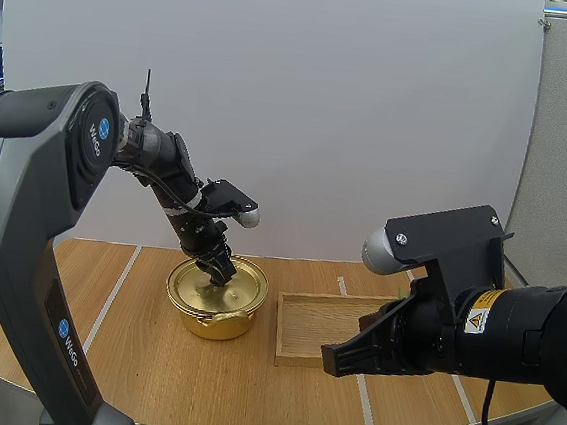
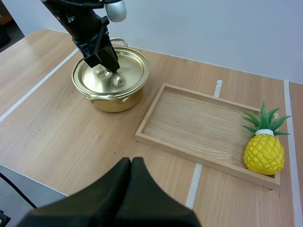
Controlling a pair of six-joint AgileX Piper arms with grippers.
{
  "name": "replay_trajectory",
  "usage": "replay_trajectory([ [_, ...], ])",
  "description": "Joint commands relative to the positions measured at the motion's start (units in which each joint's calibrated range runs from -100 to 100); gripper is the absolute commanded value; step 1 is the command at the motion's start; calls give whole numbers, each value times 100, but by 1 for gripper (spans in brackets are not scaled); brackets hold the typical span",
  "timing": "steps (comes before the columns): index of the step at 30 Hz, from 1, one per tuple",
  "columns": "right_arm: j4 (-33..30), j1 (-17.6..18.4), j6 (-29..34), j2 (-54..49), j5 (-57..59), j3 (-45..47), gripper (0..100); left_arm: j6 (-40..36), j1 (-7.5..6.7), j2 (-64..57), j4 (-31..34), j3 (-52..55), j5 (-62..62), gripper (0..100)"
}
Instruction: Open the pot, put the grape inside, and close it
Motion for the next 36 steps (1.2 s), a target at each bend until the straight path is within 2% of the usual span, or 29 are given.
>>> replay_trajectory([
  [1,13,-27,-56,-48,1,27,0,19,-17,49,-64,52,-137,33],
  [4,13,-27,-56,-48,1,27,0,19,-17,-117,-64,52,22,87],
  [5,13,-27,-56,-48,1,27,0,19,-17,-202,-64,52,67,100],
  [10,13,-27,-56,-48,1,27,0,-18,-17,-914,-64,52,299,100],
  [19,13,-27,-56,-48,1,27,0,-234,-17,-3117,-52,52,1158,100],
  [29,13,-27,-56,-48,1,27,0,-825,-17,-5600,-42,52,2232,100],
  [36,13,-27,-56,-48,1,27,0,-1433,-17,-6897,-42,52,2276,100],
])
